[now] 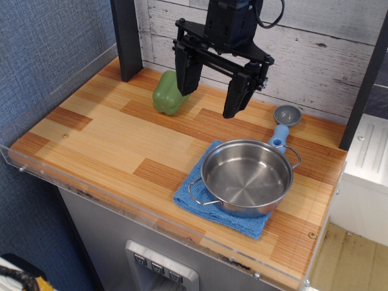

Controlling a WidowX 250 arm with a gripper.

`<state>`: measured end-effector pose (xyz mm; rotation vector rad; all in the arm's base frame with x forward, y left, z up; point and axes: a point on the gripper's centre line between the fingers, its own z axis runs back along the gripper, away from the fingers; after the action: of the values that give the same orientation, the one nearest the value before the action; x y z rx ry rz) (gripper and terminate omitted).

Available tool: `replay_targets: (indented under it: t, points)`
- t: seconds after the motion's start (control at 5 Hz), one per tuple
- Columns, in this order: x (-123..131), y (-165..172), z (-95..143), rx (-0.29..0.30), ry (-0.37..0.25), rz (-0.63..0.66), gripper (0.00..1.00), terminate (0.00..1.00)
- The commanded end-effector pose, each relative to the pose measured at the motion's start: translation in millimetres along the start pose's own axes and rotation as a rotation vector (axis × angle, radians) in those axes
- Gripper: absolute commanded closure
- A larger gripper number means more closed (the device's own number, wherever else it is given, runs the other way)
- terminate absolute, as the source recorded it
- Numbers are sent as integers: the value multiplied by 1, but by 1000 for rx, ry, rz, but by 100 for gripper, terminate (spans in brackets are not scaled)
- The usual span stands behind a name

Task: Place the green vegetable on the silver pot.

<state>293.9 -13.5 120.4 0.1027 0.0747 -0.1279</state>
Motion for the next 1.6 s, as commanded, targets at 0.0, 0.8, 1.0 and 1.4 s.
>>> replay_targets:
  t: [0.0,0.8,1.0,1.4]
  points:
    - [0,0,0,0,0,0,0,0]
    - [22,91,-40,-55,-108,222,0,0]
    - [34,102,-48,-37,-101,241,0,0]
    - [60,112,-51,-19,-109,252,0,0]
